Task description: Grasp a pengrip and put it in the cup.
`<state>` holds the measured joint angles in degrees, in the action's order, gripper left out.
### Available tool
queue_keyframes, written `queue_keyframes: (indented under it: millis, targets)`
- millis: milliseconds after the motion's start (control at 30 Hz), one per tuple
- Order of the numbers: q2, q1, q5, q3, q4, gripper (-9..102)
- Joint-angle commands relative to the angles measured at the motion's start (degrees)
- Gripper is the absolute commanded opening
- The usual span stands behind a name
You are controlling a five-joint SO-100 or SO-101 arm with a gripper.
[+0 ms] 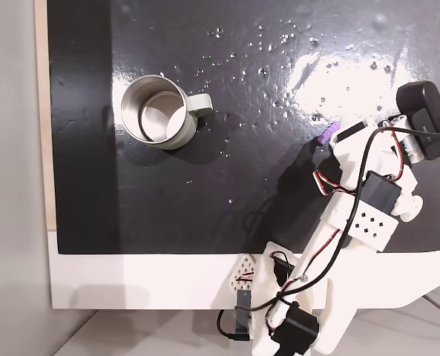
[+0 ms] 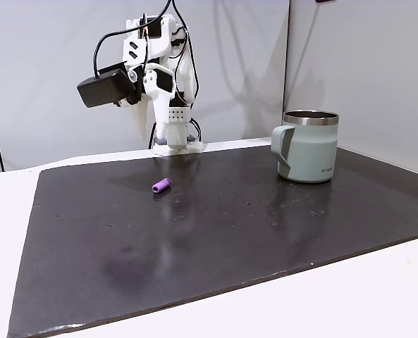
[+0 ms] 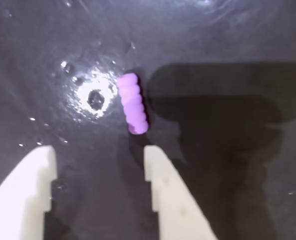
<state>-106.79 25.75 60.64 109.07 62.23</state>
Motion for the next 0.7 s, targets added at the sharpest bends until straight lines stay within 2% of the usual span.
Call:
queue_keyframes:
  millis: [0,267,667]
  targets:
    - [1.49,-0.09,0.88,0.0,-2.55,18]
    - [15.12,1.32,1.32,-7.21,-4.83,19]
    - [21.53,-1.67,0.97,-7.56,-7.47,22]
